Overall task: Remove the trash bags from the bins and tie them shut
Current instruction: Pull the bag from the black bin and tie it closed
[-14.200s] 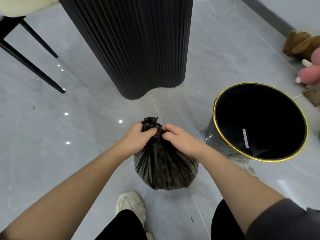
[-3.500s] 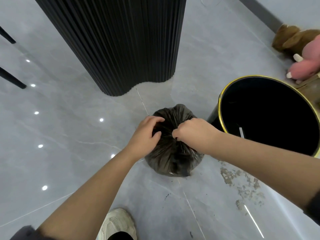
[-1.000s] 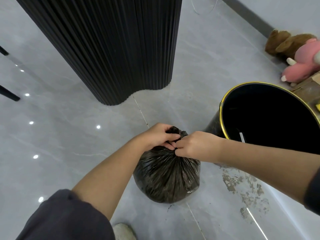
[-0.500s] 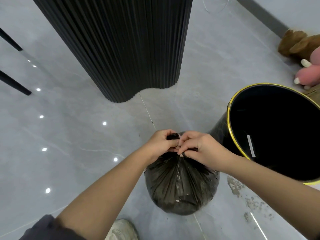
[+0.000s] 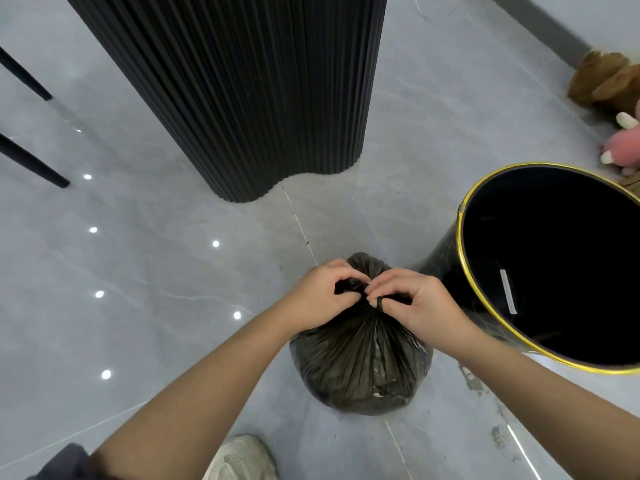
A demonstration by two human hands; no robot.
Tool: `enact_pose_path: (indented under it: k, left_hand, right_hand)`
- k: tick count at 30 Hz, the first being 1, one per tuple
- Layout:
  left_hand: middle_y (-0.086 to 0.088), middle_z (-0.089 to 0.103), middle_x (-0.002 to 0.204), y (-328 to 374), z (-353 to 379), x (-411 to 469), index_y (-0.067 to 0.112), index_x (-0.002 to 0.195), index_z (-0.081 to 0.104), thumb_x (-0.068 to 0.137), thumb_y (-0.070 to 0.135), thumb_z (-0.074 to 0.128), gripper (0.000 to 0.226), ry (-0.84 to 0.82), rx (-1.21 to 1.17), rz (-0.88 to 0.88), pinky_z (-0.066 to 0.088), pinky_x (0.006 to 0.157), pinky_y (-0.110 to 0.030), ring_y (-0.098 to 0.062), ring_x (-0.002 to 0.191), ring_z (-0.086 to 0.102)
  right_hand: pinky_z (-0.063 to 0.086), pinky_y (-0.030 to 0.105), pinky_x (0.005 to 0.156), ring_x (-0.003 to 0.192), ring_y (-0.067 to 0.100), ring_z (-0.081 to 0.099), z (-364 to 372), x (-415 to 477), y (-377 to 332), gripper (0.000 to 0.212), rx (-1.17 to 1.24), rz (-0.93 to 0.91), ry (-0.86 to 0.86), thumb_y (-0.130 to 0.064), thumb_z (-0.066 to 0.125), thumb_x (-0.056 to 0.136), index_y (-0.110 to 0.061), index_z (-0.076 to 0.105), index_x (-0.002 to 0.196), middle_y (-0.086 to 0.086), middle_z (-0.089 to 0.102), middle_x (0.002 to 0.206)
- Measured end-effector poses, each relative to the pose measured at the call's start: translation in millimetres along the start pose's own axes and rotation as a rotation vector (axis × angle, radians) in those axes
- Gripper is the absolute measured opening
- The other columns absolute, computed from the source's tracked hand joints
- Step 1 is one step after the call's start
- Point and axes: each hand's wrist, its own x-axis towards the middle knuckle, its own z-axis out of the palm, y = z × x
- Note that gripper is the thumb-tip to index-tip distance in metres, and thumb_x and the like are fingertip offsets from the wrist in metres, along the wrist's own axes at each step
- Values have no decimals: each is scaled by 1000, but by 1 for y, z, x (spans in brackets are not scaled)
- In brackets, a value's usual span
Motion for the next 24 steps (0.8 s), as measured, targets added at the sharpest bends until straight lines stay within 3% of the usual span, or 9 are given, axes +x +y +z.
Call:
enact_pose_path:
  k: [5,9,11,14,16,18,21,24]
  left_hand:
    - [-2,68,94,-1,2,-1,11,97,71,85,15,67,14,64,96,60,45,82,-23,-12,89,60]
    - [0,58,66,7,5,-2,5,86,60,96,17,50,19,70,-56,-141,42,64,-30,-10,60,52]
    - [-2,51,57,15,7,-1,6,83,52,98,16,44,21,48,-253,-307,36,49,-26,-10,43,42]
    - [-5,49,56,26,6,0,10,92,57,98,4,38,21,99,-763,-493,31,38,-19,-10,37,38]
    - [-6,55,57,30,5,-2,7,91,60,94,-2,36,26,151,-1047,-550,32,36,-18,-9,38,40]
    - [-10,67,69,30,6,-9,3,95,63,93,-3,36,28,173,-1171,-518,34,38,-17,-9,39,41]
    - [-16,72,91,28,10,-19,5,114,64,93,-4,43,30,167,-981,-359,43,47,-20,-11,45,48]
    - [1,72,78,20,12,-22,18,119,63,89,-5,50,39,207,-421,-178,53,68,-23,-8,60,61]
  right_hand:
    - [53,22,84,91,9,66,3,2,3,26,17,-42,43,9,68,78,-15,76,82,-5,70,91]
    - [46,14,84,93,8,61,5,2,5,25,-74,-96,67,6,69,78,-18,75,81,-7,63,96]
    - [43,12,85,96,7,59,5,2,6,23,-145,-146,56,4,70,78,-19,75,82,-8,62,99]
    - [43,12,87,98,4,60,4,2,8,22,-215,-185,53,3,71,78,-18,75,83,-8,63,101]
    - [44,13,87,96,1,61,5,4,9,23,-260,-201,75,3,70,77,-18,75,84,-9,65,98]
    - [46,14,86,92,2,63,6,6,8,26,-219,-147,120,5,69,77,-20,74,83,-10,68,95]
    - [49,14,80,86,4,66,8,9,5,29,-68,38,174,4,69,78,-25,72,79,-11,71,92]
    - [49,10,76,81,-2,67,10,12,2,29,83,174,165,7,67,79,-21,72,77,-11,71,85]
